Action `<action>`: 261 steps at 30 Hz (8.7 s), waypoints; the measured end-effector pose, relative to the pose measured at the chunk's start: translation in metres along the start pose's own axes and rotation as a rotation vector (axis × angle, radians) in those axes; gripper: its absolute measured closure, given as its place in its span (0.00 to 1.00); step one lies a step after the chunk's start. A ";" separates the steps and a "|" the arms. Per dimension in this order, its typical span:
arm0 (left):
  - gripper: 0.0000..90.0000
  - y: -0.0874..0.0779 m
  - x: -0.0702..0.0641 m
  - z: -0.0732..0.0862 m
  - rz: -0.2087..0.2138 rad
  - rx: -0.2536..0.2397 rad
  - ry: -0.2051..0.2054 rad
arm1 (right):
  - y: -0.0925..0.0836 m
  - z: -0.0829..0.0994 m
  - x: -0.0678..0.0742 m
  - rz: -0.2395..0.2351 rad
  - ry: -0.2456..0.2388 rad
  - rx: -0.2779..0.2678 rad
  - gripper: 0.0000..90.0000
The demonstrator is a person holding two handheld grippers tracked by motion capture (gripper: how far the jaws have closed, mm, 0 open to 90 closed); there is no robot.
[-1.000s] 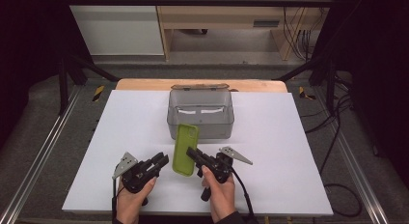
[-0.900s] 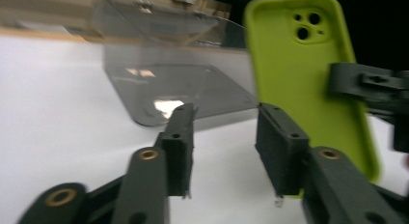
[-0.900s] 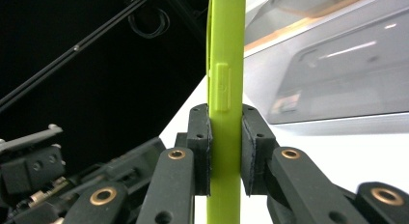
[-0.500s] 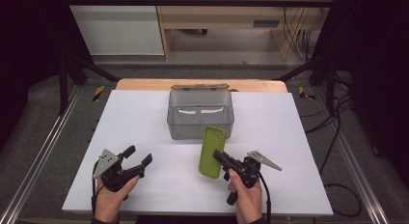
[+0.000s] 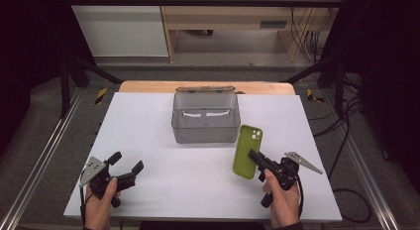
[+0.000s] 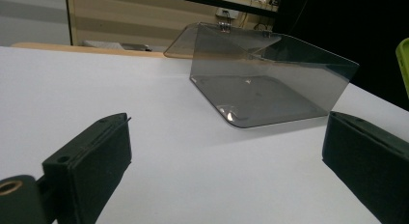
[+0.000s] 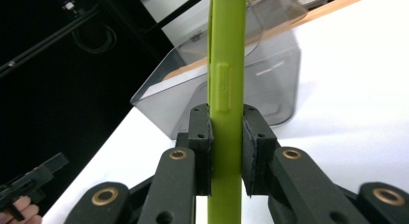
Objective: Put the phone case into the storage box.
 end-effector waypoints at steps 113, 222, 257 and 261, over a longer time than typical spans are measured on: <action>0.02 0.005 -0.006 0.001 0.044 -0.009 0.053 | 0.112 -0.120 0.007 0.058 -0.085 0.095 0.86; 0.02 0.006 -0.008 0.000 0.059 -0.021 0.089 | 0.160 -0.107 -0.002 0.254 -0.295 0.173 0.86; 0.02 0.007 -0.010 0.001 0.066 -0.012 0.103 | 0.165 -0.097 -0.014 0.303 -0.343 0.235 0.86; 0.02 0.007 -0.011 0.001 0.066 -0.012 0.104 | 0.166 -0.096 -0.015 0.303 -0.339 0.241 0.86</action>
Point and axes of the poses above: each handheld gripper's, and its own axes: y roughly forward along the jaws, z roughly out of its underside, x roughly to its left, the point moved 8 cm from there along y, roughly forward along the jaws, and after that the axes turned 8 degrees about -y, right-handed, at the moved point
